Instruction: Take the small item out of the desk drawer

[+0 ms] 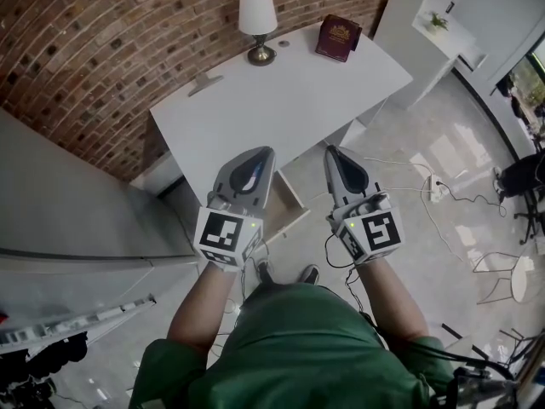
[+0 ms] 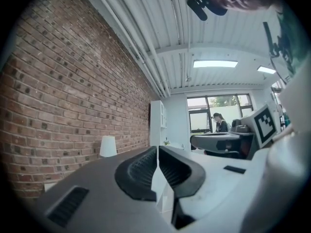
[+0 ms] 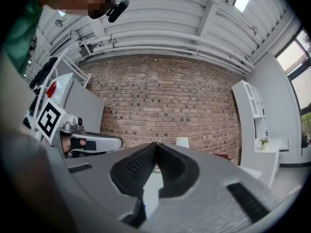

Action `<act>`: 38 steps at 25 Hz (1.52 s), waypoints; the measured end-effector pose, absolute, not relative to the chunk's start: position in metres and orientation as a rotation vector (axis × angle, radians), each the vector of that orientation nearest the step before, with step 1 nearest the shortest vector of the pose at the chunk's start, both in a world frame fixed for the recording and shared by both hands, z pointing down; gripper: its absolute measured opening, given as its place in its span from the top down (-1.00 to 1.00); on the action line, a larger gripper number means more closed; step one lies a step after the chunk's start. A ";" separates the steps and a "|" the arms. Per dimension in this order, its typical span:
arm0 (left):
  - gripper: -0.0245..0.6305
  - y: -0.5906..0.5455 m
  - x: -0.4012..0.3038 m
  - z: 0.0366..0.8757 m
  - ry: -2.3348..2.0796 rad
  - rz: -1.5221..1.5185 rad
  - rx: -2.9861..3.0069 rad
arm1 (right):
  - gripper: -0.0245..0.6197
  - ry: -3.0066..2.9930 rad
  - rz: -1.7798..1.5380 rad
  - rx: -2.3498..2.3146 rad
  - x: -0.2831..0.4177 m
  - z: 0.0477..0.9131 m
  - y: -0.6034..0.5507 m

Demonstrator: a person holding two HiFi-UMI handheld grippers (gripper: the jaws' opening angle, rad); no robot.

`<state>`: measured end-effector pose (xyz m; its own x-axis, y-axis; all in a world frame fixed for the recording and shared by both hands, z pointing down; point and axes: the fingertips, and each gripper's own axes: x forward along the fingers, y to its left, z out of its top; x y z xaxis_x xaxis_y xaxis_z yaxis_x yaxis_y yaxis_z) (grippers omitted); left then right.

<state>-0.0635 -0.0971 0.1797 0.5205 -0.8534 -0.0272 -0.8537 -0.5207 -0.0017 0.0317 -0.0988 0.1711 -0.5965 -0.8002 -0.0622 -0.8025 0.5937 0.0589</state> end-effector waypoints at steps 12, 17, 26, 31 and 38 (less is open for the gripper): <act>0.87 -0.098 -0.065 0.177 1.526 0.050 -2.726 | 0.92 2.794 0.139 -1.410 0.031 0.170 -0.096; 0.87 -0.099 -0.068 0.176 1.546 0.050 -2.705 | 0.91 2.788 0.113 -1.412 0.030 0.170 -0.097; 0.87 -0.097 -0.077 0.174 1.580 0.068 -2.688 | 0.92 2.776 0.101 -1.414 0.030 0.167 -0.097; 0.87 -0.096 -0.079 0.177 1.590 0.069 -2.690 | 0.92 2.782 0.099 -1.407 0.027 0.171 -0.096; 0.87 -0.097 -0.080 0.182 1.598 0.056 -2.694 | 0.92 2.777 0.089 -1.418 0.030 0.174 -0.096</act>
